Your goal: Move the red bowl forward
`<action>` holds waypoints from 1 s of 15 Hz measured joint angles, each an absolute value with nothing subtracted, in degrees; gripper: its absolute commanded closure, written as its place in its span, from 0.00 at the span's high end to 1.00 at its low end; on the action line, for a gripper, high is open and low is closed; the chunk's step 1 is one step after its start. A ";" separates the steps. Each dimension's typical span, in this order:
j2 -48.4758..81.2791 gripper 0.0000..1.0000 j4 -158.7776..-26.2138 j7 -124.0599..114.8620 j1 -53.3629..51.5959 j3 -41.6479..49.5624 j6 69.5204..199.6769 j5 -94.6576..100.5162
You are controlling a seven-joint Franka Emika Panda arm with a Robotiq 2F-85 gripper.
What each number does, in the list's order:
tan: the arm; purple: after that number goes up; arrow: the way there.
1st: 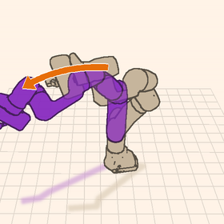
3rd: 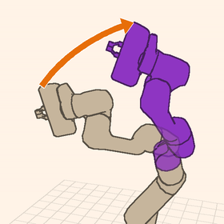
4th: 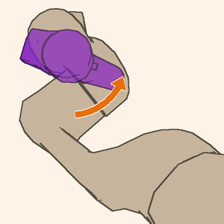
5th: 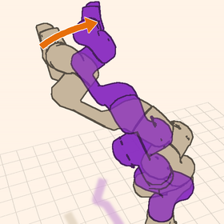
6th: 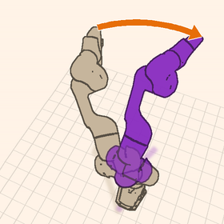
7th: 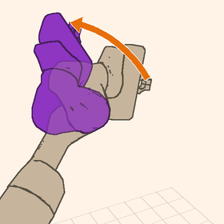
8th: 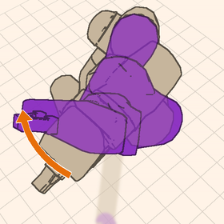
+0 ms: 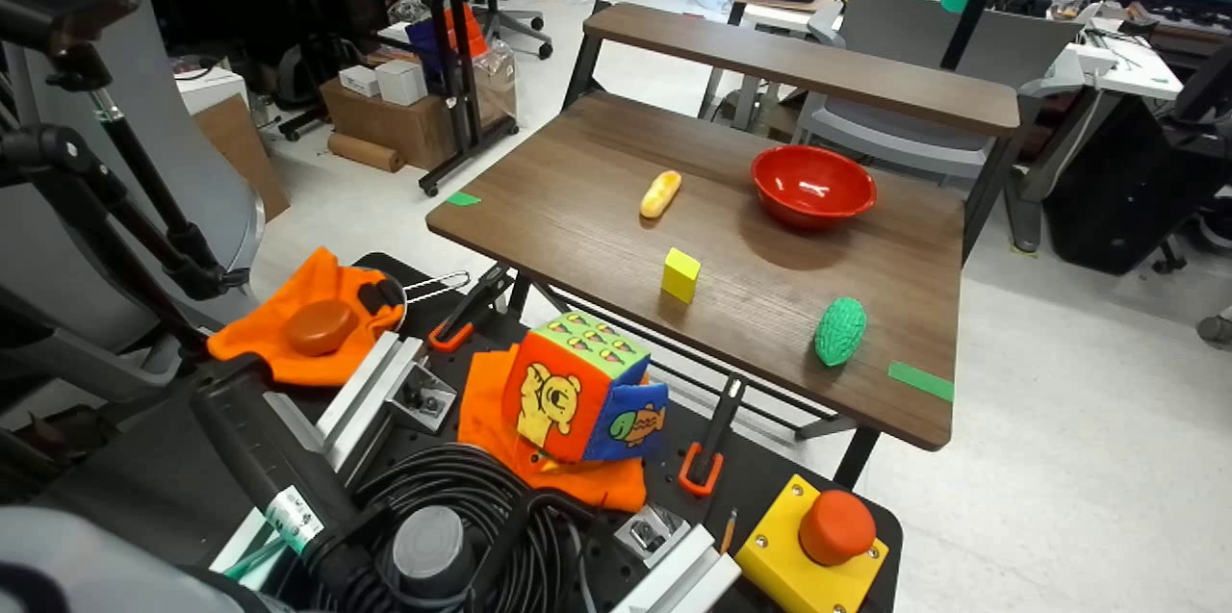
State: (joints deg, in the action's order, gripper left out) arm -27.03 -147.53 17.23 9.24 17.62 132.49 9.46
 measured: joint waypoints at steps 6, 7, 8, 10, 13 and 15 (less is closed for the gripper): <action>-17.77 1.00 -142.11 7.80 4.48 9.11 134.20 4.34; -15.00 1.00 -140.27 6.65 3.48 7.98 135.11 3.70; -11.88 1.00 -138.14 5.62 2.70 6.99 136.03 3.30; -4.69 1.00 -133.06 3.83 2.04 5.36 137.35 3.19; 6.54 1.00 -124.02 2.33 2.03 4.48 137.33 3.25; 13.85 1.00 -117.55 2.13 2.04 4.47 136.79 3.27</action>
State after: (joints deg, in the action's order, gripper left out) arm 13.85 -117.55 2.13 2.04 4.47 136.79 3.27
